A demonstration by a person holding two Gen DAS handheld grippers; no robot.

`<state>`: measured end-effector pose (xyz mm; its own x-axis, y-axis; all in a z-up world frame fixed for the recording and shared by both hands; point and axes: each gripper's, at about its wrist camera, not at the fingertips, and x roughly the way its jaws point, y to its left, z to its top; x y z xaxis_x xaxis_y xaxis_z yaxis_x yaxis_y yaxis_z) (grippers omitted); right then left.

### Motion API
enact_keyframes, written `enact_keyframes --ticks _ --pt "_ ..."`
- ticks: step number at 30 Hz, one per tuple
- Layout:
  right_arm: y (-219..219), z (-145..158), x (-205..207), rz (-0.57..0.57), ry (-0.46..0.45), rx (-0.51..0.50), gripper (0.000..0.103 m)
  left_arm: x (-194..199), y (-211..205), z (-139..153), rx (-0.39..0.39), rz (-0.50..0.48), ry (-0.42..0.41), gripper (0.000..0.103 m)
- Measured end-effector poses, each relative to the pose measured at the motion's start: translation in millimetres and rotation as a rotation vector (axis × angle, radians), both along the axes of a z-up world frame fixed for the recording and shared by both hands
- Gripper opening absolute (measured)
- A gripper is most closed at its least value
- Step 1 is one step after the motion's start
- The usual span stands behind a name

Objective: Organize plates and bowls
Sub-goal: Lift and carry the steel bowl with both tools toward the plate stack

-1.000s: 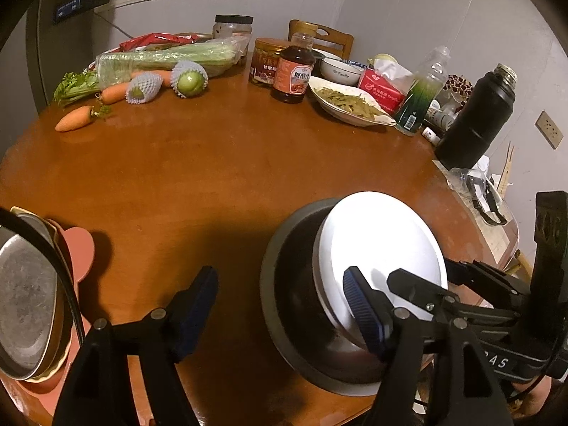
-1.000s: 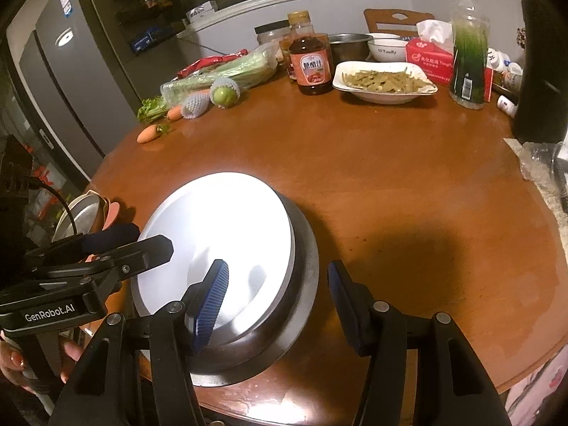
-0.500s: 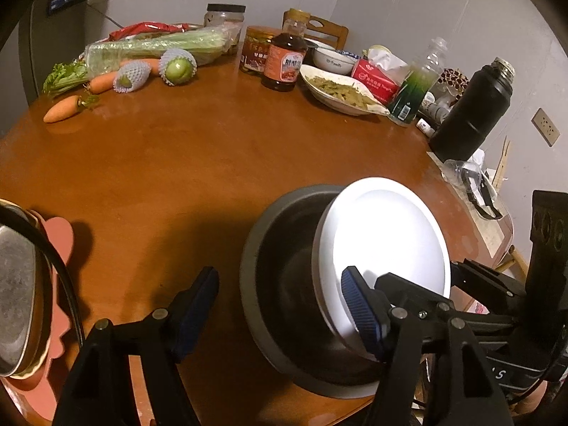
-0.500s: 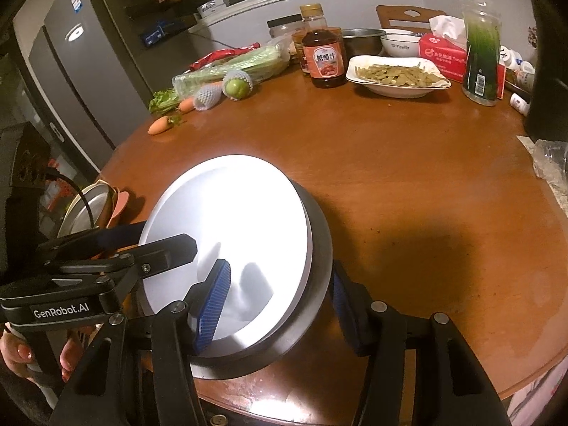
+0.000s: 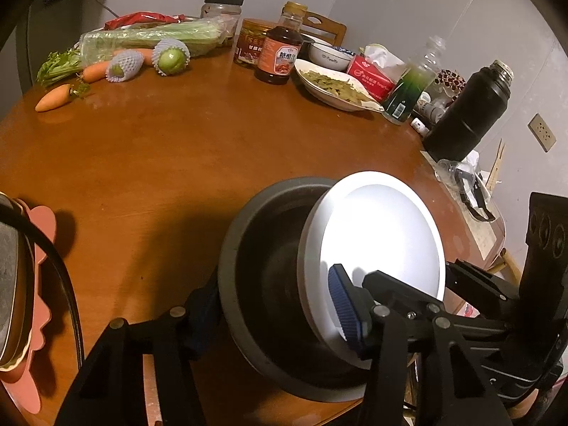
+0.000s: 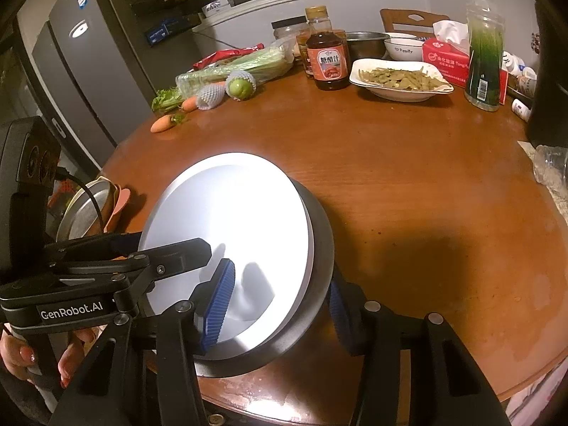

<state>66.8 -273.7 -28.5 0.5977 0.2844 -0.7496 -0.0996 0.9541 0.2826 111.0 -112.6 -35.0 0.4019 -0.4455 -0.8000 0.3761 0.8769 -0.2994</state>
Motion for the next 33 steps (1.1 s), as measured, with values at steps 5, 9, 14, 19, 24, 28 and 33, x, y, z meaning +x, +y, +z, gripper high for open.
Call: enact_keyframes --ticks 5,9,14,19,24,28,33 --pt "0.0 -0.5 -0.2 -0.009 -0.006 -0.001 0.05 2.2 -0.4 -0.8 -0.001 0.01 0.009 0.055" --pt "0.4 -0.2 0.4 -0.015 -0.008 -0.013 0.049 2.1 -0.1 -0.7 -0.002 0.011 0.009 0.055" --pt "1.2 0.0 0.4 -0.021 -0.012 -0.019 0.047 1.8 -0.4 0.2 0.003 0.015 0.004 0.055" --pt "3.5 3.5 1.0 -0.025 -0.029 -0.024 0.045 1.4 1.8 3.3 0.014 0.018 -0.017 0.055" --pt "6.2 7.0 2.8 -0.024 -0.039 -0.026 0.045 0.9 7.8 6.6 0.002 0.026 -0.025 0.055" --pt "10.7 9.4 5.5 -0.014 -0.042 -0.03 0.044 1.4 14.1 8.3 -0.003 0.039 -0.028 0.055" --pt "17.5 9.9 9.1 -0.001 -0.041 -0.03 0.043 0.9 21.7 9.8 -0.009 0.054 -0.032 0.055"
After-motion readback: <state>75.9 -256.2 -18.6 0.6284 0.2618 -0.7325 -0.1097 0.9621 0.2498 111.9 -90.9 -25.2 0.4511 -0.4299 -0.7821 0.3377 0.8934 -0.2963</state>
